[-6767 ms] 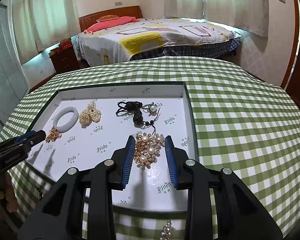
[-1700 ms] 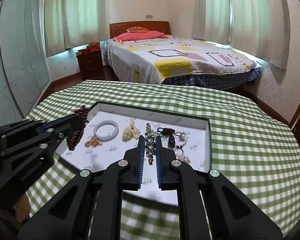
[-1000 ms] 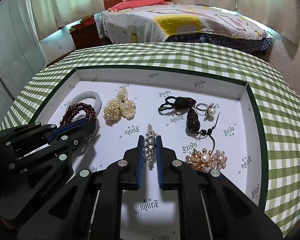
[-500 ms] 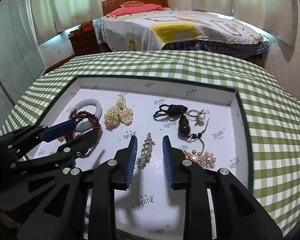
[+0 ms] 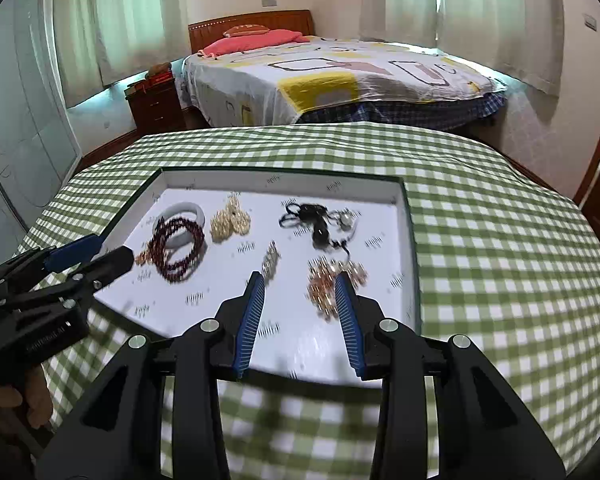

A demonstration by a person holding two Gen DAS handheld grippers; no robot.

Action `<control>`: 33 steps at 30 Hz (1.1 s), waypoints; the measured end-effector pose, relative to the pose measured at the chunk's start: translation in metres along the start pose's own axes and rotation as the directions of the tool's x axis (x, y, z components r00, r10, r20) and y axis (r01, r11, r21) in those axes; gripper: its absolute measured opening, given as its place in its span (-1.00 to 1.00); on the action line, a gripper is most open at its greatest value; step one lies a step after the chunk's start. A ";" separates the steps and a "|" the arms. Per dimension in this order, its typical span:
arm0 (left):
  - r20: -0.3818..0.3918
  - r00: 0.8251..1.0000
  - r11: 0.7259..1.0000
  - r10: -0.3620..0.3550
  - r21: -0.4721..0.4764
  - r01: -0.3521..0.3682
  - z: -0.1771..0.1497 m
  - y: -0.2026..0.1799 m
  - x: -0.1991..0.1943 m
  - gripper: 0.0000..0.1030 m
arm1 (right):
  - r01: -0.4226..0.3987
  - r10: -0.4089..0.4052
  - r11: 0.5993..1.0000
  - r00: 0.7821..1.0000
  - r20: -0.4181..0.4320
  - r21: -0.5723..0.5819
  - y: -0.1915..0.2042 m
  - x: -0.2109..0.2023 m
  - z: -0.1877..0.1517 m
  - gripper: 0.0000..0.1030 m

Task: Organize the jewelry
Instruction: 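Withdraw both open grippers toward the red-tasseled gold charms on the cloth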

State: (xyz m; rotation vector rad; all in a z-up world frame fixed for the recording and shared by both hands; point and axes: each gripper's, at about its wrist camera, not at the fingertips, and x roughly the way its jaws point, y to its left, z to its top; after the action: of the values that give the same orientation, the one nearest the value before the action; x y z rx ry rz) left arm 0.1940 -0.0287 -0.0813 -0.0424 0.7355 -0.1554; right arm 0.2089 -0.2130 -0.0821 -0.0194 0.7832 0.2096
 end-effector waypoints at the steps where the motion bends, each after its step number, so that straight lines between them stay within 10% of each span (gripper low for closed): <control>1: 0.001 1.000 1.000 0.002 0.000 -0.002 -0.003 0.000 -0.003 0.13 | 0.003 -0.003 1.000 1.000 0.002 0.006 -0.001 -0.005 -0.004 -0.29; 33: -0.012 0.999 0.998 0.052 -0.038 -0.052 -0.076 0.010 -0.057 0.15 | 0.079 -0.078 0.994 0.997 -0.021 0.069 -0.019 -0.058 -0.093 -0.27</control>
State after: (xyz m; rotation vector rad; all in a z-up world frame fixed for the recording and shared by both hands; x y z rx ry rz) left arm 0.1026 -0.0084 -0.1005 -0.0588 0.7494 -0.0921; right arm 0.1076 -0.2505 -0.1084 0.0140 0.8064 0.1073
